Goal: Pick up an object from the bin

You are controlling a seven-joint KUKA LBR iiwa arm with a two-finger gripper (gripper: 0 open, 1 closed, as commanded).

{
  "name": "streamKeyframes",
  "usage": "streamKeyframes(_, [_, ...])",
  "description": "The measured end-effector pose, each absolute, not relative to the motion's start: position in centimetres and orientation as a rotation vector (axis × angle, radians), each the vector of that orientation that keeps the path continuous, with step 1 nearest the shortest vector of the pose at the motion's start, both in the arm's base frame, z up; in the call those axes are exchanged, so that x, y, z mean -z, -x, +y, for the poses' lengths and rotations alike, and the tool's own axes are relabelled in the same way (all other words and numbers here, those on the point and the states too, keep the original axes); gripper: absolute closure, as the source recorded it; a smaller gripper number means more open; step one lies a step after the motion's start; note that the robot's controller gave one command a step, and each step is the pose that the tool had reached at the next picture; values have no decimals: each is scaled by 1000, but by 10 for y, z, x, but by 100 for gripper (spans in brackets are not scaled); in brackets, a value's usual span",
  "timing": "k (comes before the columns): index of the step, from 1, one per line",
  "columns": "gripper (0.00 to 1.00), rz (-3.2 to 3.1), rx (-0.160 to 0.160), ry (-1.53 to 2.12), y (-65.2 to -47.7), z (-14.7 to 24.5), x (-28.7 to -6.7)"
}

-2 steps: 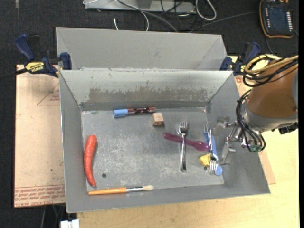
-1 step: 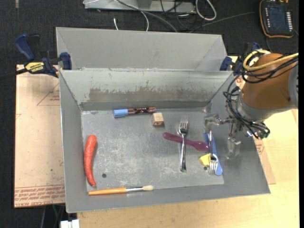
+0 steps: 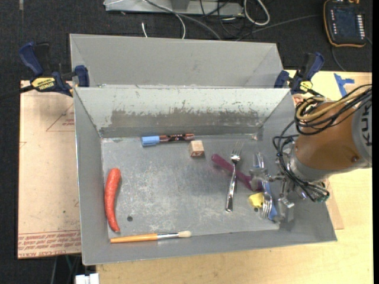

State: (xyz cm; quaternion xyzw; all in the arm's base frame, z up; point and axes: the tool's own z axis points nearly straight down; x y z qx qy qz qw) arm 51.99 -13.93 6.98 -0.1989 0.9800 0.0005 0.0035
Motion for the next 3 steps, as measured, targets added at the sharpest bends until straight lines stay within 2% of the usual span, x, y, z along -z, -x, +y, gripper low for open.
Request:
streamKeyframes(1, [100, 2835, 3, 1321, -596, -137, -71])
streamKeyframes(3, [100, 2836, 1, 1318, -595, -137, -74])
